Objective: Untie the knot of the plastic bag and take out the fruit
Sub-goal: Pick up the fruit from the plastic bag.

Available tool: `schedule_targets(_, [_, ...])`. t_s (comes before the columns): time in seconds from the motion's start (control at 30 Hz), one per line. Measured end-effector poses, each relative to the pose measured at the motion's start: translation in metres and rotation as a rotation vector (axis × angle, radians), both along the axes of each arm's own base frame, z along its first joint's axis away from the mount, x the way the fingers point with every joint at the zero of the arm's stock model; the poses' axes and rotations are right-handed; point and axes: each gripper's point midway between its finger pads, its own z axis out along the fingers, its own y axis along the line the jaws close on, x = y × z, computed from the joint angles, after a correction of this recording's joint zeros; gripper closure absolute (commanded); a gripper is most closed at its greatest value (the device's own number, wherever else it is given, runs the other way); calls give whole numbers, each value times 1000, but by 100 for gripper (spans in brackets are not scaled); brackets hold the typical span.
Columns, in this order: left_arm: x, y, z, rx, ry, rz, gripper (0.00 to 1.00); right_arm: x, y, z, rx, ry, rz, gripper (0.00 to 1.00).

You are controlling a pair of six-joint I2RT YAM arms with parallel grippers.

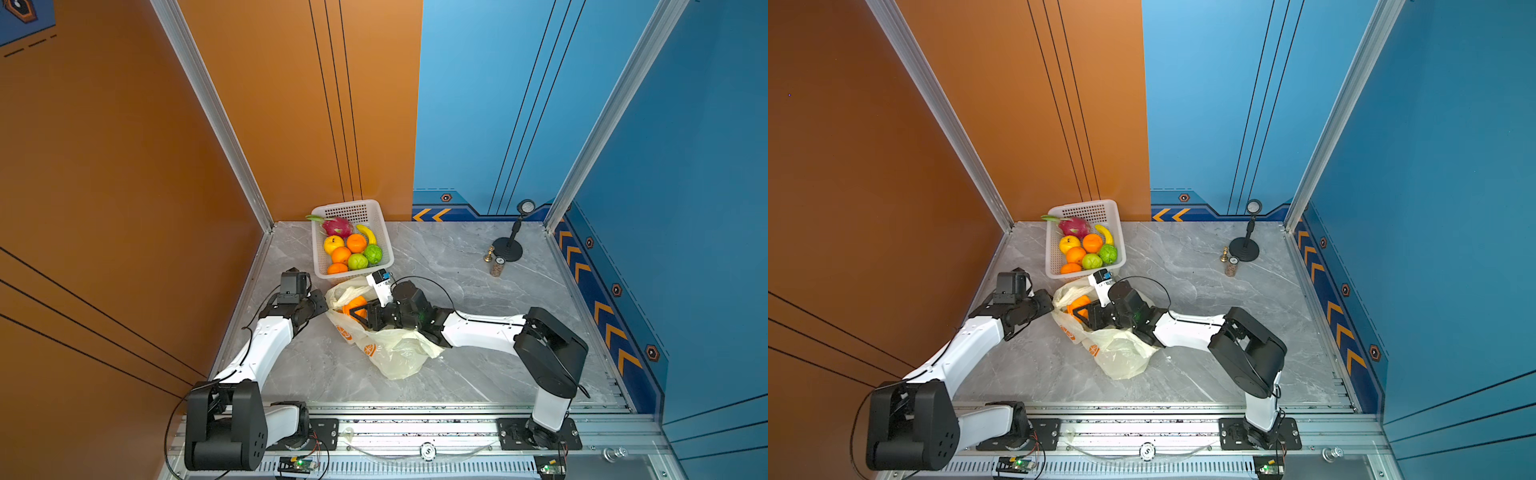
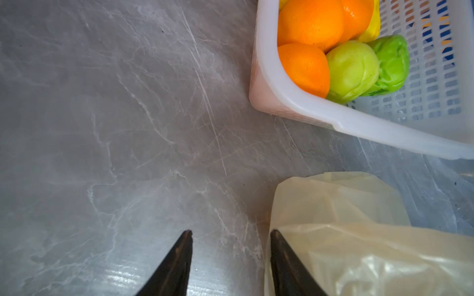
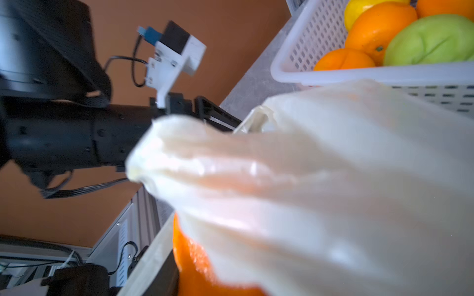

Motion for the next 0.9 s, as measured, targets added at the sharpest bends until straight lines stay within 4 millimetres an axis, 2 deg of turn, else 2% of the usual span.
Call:
schedule_targets(0.13, [-1, -3, 0, 14, 0, -8, 44, 4, -3, 30, 104, -1, 21, 71])
schedule_targets(0.23, [-2, -2, 3, 25, -3, -13, 35, 12, -7, 38, 148, 36, 12, 71])
schedule_targets(0.37, [-7, 1, 17, 45, -38, -9, 21, 22, -15, 47, 193, 77, -8, 70])
schedule_targets(0.47, [-12, 2, 36, 54, -91, -16, 15, 27, -23, 57, 209, 90, -30, 70])
schedule_targets(0.53, [-16, 0, 49, 57, -133, -32, 15, 28, -29, 62, 205, 98, -40, 70])
schedule_targets(0.63, [-21, -7, 74, 59, -220, -90, 9, 32, -35, 70, 197, 115, -48, 70])
schedule_targets(0.8, [-30, -28, 124, 58, -394, -215, 10, 36, -42, 59, 131, 172, -57, 69])
schedule_targets(0.9, [-33, -47, 154, 35, -490, -312, 11, 34, -44, 50, 87, 201, -56, 69])
